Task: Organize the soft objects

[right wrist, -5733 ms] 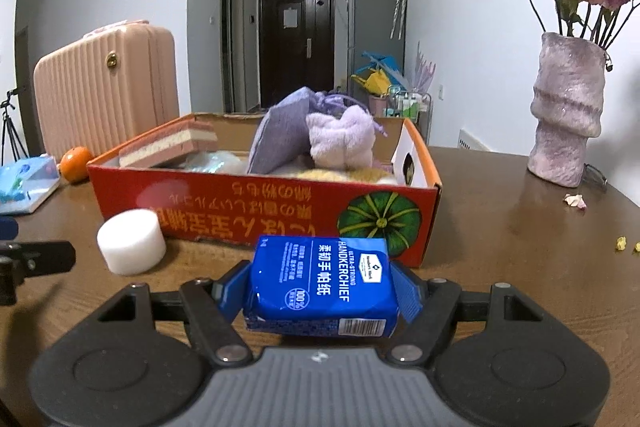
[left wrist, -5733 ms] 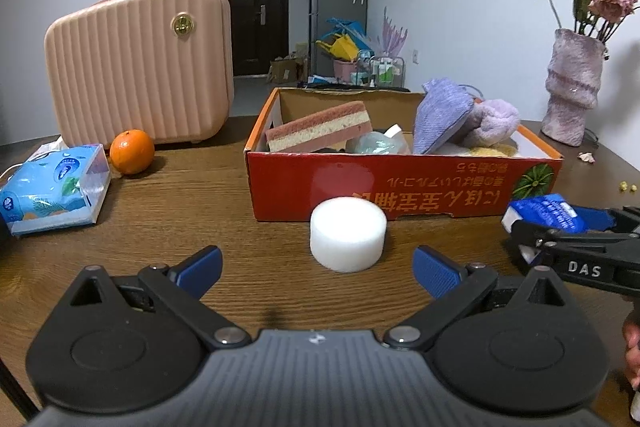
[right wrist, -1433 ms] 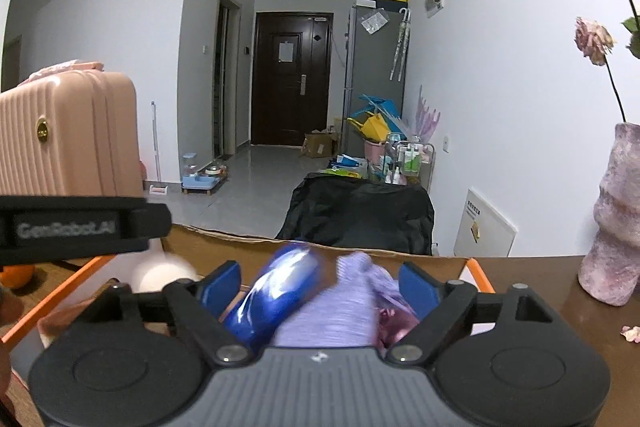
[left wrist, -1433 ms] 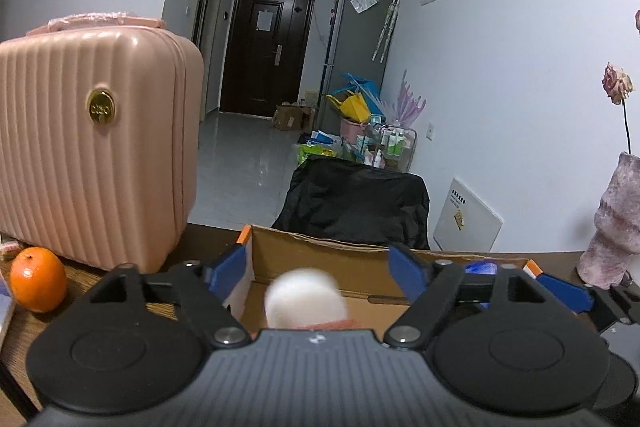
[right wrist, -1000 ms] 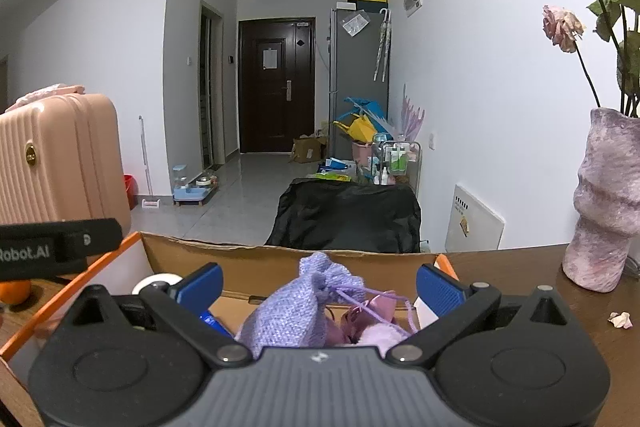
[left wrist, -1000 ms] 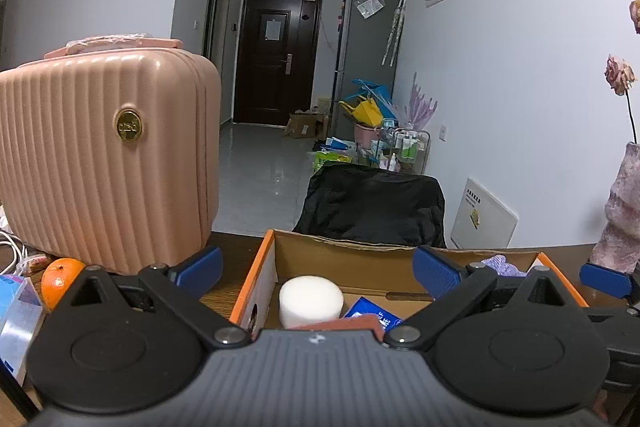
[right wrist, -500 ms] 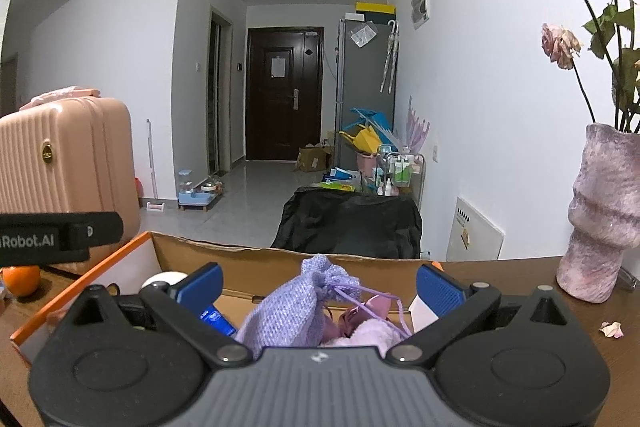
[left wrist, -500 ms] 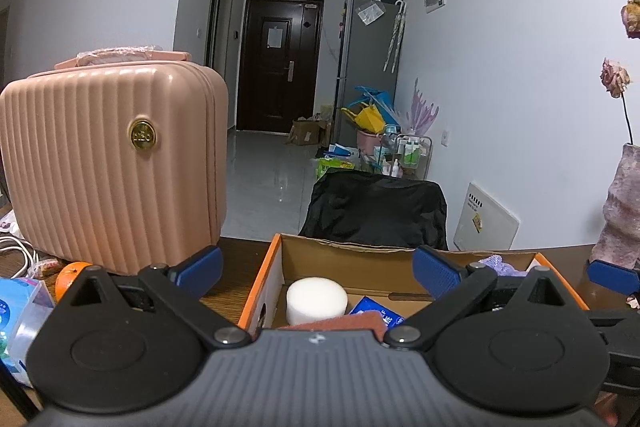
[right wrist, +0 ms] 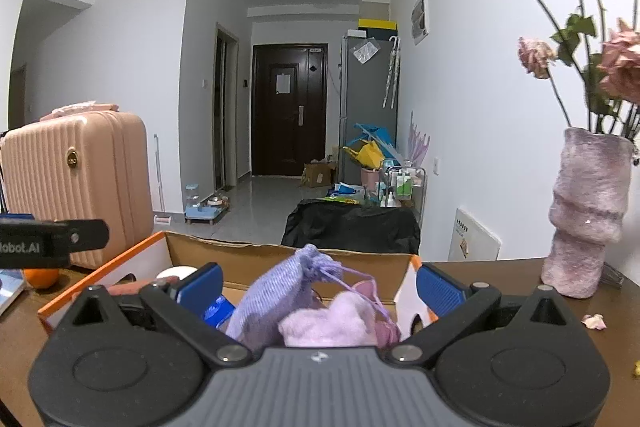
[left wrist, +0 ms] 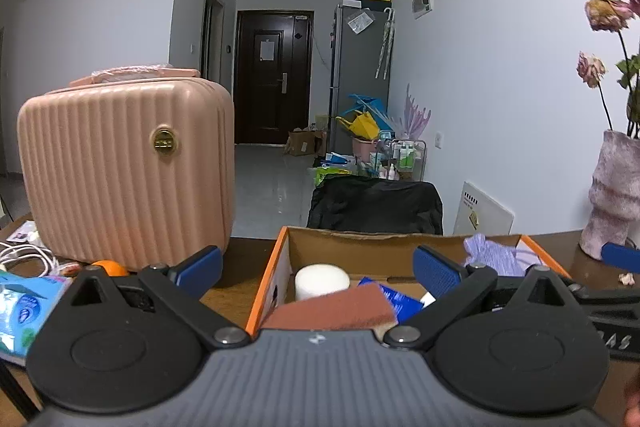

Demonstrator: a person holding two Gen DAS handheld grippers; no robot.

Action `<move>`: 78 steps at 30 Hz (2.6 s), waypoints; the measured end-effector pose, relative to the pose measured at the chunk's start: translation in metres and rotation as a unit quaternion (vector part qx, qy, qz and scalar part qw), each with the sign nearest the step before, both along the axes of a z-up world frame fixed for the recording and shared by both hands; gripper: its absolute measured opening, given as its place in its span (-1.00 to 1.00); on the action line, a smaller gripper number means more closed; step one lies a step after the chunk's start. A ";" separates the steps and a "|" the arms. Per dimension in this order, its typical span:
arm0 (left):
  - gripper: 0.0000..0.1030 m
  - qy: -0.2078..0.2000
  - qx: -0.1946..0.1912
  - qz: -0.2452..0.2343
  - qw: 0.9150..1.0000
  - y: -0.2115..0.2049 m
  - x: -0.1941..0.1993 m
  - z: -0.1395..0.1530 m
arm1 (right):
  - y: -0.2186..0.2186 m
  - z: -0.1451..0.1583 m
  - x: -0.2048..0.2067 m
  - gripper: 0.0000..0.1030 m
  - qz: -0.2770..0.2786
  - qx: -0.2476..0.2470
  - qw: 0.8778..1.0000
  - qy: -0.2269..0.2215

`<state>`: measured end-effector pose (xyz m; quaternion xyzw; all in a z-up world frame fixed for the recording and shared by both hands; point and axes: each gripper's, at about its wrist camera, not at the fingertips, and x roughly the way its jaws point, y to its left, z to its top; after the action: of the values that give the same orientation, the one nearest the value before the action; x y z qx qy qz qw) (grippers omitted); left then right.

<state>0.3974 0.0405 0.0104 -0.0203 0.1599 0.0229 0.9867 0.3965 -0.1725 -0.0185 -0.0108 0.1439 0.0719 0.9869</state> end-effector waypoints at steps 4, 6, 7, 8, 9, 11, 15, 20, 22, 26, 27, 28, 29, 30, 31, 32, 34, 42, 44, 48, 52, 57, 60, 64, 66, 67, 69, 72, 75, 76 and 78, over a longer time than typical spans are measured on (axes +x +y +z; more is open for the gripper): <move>1.00 -0.004 0.004 0.002 1.000 0.002 -0.020 -0.002 | -0.010 0.000 -0.021 1.00 -0.002 0.006 1.000 -0.001; 1.00 -0.006 0.005 0.004 1.000 0.003 -0.032 -0.002 | -0.016 -0.001 -0.033 1.00 -0.002 0.011 1.000 0.001; 1.00 -0.007 0.006 0.005 1.000 0.003 -0.039 -0.003 | -0.018 -0.002 -0.039 1.00 -0.003 0.013 1.000 0.000; 1.00 -0.008 0.006 0.006 1.000 0.004 -0.046 -0.003 | -0.021 -0.003 -0.046 1.00 -0.004 0.016 1.000 -0.003; 1.00 -0.009 0.007 0.007 1.000 0.004 -0.053 -0.004 | -0.024 -0.003 -0.054 1.00 -0.005 0.017 1.000 -0.005; 1.00 -0.008 0.009 0.008 1.000 0.004 -0.067 -0.006 | -0.029 -0.004 -0.068 1.00 -0.007 0.020 1.000 -0.006; 1.00 -0.006 0.015 0.006 1.000 0.004 -0.096 -0.009 | -0.035 -0.006 -0.099 1.00 -0.004 0.023 1.000 -0.004; 1.00 -0.005 0.021 0.006 1.000 0.002 -0.133 -0.008 | -0.036 -0.007 -0.139 1.00 0.005 0.019 1.000 -0.009; 1.00 -0.005 0.023 0.004 1.000 0.002 -0.150 -0.008 | -0.036 -0.007 -0.156 1.00 0.008 0.020 1.000 -0.011; 1.00 -0.013 0.025 -0.002 1.000 0.001 -0.183 -0.007 | -0.036 -0.006 -0.188 1.00 0.017 0.022 0.999 -0.017; 1.00 -0.015 0.023 -0.003 1.000 0.001 -0.192 -0.006 | -0.036 -0.006 -0.196 1.00 0.020 0.024 0.999 -0.017; 1.00 -0.017 0.020 -0.003 1.000 0.002 -0.199 -0.006 | -0.036 -0.005 -0.204 1.00 0.021 0.024 0.999 -0.019; 1.00 -0.019 0.016 -0.005 1.000 0.002 -0.208 -0.005 | -0.036 -0.005 -0.211 1.00 0.022 0.025 0.999 -0.021; 1.00 -0.020 0.013 -0.005 1.000 0.004 -0.214 -0.004 | -0.035 -0.004 -0.218 1.00 0.022 0.027 0.999 -0.024; 1.00 -0.021 0.010 -0.007 1.000 0.004 -0.223 -0.004 | -0.035 -0.004 -0.226 1.00 0.022 0.028 0.999 -0.026; 1.00 -0.021 0.010 -0.007 1.000 0.004 -0.229 -0.003 | -0.035 -0.003 -0.233 1.00 0.023 0.030 0.999 -0.029; 1.00 -0.022 0.010 -0.007 1.000 0.004 -0.243 -0.004 | -0.035 -0.003 -0.246 1.00 0.021 0.032 0.999 -0.033; 1.00 -0.032 0.016 -0.006 0.999 0.003 -0.287 -0.012 | -0.034 -0.009 -0.276 1.00 0.021 0.030 0.999 -0.031; 1.00 -0.037 0.018 -0.008 0.999 0.001 -0.295 -0.013 | -0.032 -0.011 -0.281 1.00 0.021 0.028 0.999 -0.031; 1.00 -0.046 0.024 -0.014 0.999 -0.002 -0.303 -0.015 | -0.029 -0.014 -0.282 1.00 0.023 0.024 0.999 -0.026; 1.00 -0.043 0.021 -0.016 0.999 -0.002 -0.301 -0.016 | -0.028 -0.016 -0.281 1.00 0.022 0.024 0.999 -0.025; 1.00 -0.043 0.019 -0.015 0.999 0.000 -0.301 -0.016 | -0.029 -0.017 -0.280 1.00 0.021 0.026 0.999 -0.023; 1.00 -0.044 0.021 -0.016 0.999 0.000 -0.300 -0.017 | -0.029 -0.018 -0.280 1.00 0.022 0.026 0.999 -0.024; 1.00 -0.043 0.022 -0.016 0.999 0.000 -0.300 -0.017 | -0.029 -0.018 -0.280 1.00 0.023 0.026 0.999 -0.025; 1.00 -0.044 0.021 -0.016 0.999 -0.001 -0.301 -0.017 | -0.028 -0.019 -0.280 1.00 0.023 0.027 0.999 -0.025; 1.00 -0.044 0.022 -0.016 0.999 -0.001 -0.301 -0.017 | -0.029 -0.019 -0.280 1.00 0.023 0.027 0.999 -0.026; 1.00 -0.044 0.021 -0.016 0.999 0.000 -0.301 -0.017 | -0.029 -0.019 -0.280 1.00 0.023 0.027 0.999 -0.026; 1.00 -0.044 0.022 -0.016 0.999 -0.001 -0.301 -0.017 | -0.029 -0.019 -0.280 1.00 0.023 0.027 0.999 -0.026; 1.00 -0.044 0.021 -0.016 0.999 -0.001 -0.301 -0.017 | -0.029 -0.019 -0.280 1.00 0.023 0.027 0.999 -0.026; 1.00 -0.044 0.022 -0.016 0.999 -0.001 -0.300 -0.018 | -0.029 -0.019 -0.280 1.00 0.023 0.027 0.999 -0.026; 1.00 -0.044 0.021 -0.016 0.999 -0.001 -0.301 -0.018 | -0.029 -0.019 -0.280 1.00 0.023 0.027 0.999 -0.026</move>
<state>0.0968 0.0400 -0.0071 0.0025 0.1164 0.0093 0.9932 0.1164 -0.2010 -0.0373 0.0107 0.1160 0.0982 0.9883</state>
